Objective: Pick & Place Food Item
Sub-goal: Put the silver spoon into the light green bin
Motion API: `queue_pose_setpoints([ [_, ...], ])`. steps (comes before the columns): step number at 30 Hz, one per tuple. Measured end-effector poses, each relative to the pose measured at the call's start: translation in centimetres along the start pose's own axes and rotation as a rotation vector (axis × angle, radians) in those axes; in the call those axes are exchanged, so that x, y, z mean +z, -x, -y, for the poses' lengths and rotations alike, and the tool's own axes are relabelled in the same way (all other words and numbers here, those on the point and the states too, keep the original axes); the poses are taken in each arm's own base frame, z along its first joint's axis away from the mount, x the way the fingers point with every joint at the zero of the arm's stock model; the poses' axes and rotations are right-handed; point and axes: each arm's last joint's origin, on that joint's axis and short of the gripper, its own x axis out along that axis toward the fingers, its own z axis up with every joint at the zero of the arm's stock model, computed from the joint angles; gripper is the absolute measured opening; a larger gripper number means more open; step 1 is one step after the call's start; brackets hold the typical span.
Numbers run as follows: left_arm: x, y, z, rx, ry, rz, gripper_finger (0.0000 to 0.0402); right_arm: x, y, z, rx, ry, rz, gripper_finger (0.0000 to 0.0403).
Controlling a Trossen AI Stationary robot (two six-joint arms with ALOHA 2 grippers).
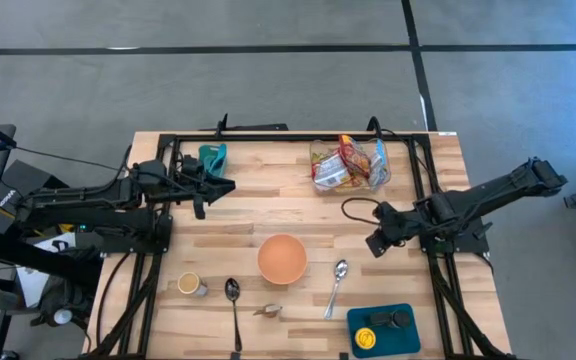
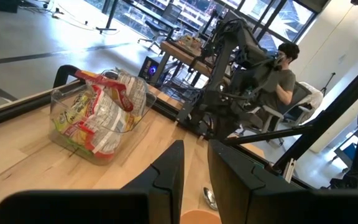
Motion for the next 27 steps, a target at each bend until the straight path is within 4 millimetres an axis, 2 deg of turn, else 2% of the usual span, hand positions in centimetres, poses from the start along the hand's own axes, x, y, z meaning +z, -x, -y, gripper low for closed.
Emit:
queue_pose_setpoints([
  [9, 0.0, 0.0, 0.0, 0.0, 0.006, 0.001, 0.0066, -0.2, -1.4, -0.1, -0.009, 0.073, -0.022, 0.0],
  [17, -0.1, -0.3, -0.1, 0.004, 0.006, -0.009, 0.0066, -0.2, -4.2, -1.3, 0.013, 0.148, -0.084, 0.0005],
  [27, -0.6, -1.1, -0.3, 0.024, 0.008, -0.046, 0.0066, 0.1, -7.6, -1.8, 0.041, 0.206, -0.205, 0.0102],
])
